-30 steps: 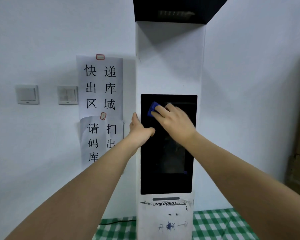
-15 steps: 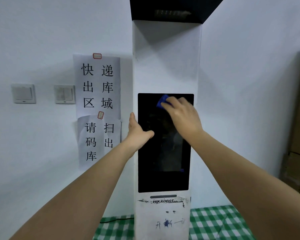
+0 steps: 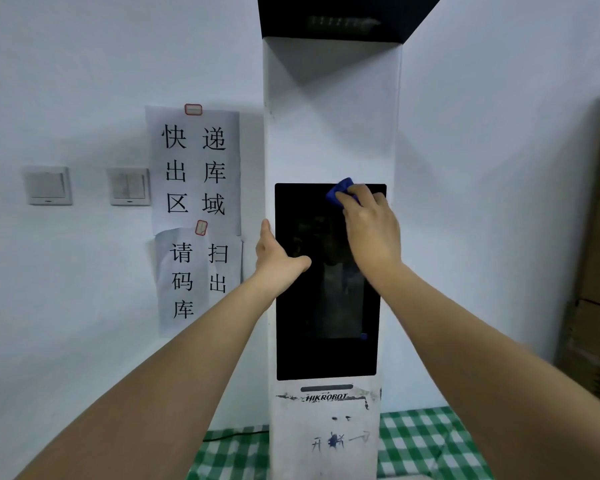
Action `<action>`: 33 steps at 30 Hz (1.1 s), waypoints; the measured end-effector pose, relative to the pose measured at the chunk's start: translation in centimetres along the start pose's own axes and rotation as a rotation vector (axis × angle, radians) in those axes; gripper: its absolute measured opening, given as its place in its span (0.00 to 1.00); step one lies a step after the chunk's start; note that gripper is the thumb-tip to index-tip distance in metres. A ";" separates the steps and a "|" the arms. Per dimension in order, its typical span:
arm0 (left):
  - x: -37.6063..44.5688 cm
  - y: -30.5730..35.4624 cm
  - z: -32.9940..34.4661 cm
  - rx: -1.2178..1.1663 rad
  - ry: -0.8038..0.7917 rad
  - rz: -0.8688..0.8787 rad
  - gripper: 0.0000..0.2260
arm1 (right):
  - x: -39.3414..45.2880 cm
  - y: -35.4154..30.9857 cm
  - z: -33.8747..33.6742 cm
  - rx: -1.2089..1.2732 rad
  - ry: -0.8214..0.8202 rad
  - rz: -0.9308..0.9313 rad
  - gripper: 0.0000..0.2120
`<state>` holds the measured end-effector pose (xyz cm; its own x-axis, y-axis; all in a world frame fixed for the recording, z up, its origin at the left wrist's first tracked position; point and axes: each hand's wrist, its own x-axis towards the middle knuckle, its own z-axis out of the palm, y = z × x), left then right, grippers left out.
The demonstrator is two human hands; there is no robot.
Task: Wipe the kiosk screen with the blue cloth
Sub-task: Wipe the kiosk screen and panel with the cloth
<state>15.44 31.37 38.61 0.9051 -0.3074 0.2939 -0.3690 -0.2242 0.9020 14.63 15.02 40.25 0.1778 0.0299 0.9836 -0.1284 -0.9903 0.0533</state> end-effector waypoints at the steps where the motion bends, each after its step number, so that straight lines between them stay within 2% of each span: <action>1: 0.0 0.0 0.0 -0.001 0.002 -0.001 0.44 | -0.3 -0.6 0.2 0.016 0.007 0.025 0.24; 3: 0.1 0.1 0.1 0.010 -0.004 -0.003 0.44 | -0.7 -1.3 0.3 0.005 -0.011 -0.076 0.24; 6: 0.2 0.1 0.0 0.035 -0.013 -0.018 0.44 | -0.3 0.0 -0.9 -0.081 -0.091 -0.373 0.20; 7: 0.1 0.1 0.0 0.041 -0.013 -0.022 0.44 | 0.1 0.8 -1.3 -0.106 -0.097 -0.390 0.19; 12: 0.0 -0.1 0.0 0.079 -0.014 -0.046 0.45 | -0.1 0.7 -0.7 -0.061 -0.002 0.019 0.21; 14: 0.0 0.0 0.2 0.076 -0.011 -0.045 0.45 | -0.9 -0.4 -0.3 -0.039 -0.019 -0.032 0.22; 18: 0.1 0.0 0.4 0.065 0.008 -0.046 0.46 | -0.7 0.6 -1.4 -0.116 -0.132 -0.405 0.23; 20: 0.3 -0.1 0.3 0.060 0.001 -0.046 0.46 | 0.4 2.2 -1.8 -0.141 -0.118 -0.327 0.20; 22: 0.3 -0.1 0.2 0.068 0.000 -0.047 0.45 | 0.9 2.6 -1.7 -0.119 -0.060 -0.055 0.20; 24: 0.4 -0.1 0.2 0.079 0.008 -0.046 0.45 | 0.6 1.6 -1.3 -0.083 -0.022 0.052 0.21; 25: 0.5 -0.1 0.3 0.087 0.018 -0.046 0.45 | 0.2 1.1 -1.1 -0.072 -0.025 0.019 0.21; 29: 0.7 0.0 0.5 0.171 0.065 -0.066 0.44 | -0.3 1.9 -2.3 -0.130 -0.140 -0.342 0.23; 31: 0.6 0.2 0.7 0.217 0.082 -0.079 0.43 | 0.4 3.3 -2.8 -0.178 -0.142 -0.310 0.22; 33: 0.6 0.4 0.8 0.238 0.097 -0.085 0.42 | 0.8 3.7 -2.5 -0.180 -0.103 -0.103 0.22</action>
<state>15.67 30.31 38.89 0.9468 -0.1906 0.2593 -0.3195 -0.4602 0.8284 11.83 11.74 41.65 0.2966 0.1068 0.9490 -0.2743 -0.9423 0.1918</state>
